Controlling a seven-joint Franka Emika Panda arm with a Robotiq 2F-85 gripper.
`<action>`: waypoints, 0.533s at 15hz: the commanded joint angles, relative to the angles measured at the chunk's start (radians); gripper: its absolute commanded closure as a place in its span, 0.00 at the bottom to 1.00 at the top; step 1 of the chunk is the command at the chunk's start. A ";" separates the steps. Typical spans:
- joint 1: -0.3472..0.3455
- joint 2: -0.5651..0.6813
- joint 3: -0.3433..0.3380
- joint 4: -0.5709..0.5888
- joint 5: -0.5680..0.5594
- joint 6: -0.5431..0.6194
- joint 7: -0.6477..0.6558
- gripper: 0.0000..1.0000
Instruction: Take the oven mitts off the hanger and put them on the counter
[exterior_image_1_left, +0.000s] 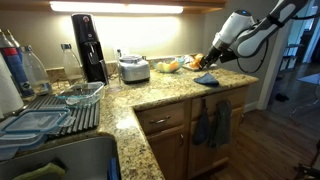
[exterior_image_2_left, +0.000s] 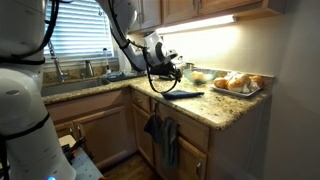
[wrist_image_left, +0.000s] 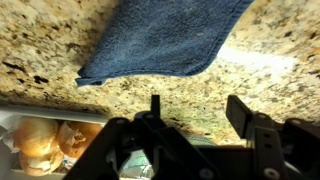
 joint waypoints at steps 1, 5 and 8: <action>-0.011 -0.071 0.031 -0.061 0.045 -0.064 0.000 0.02; -0.046 -0.131 0.106 -0.125 0.147 -0.121 -0.063 0.00; 0.072 -0.211 0.016 -0.193 0.351 -0.156 -0.203 0.00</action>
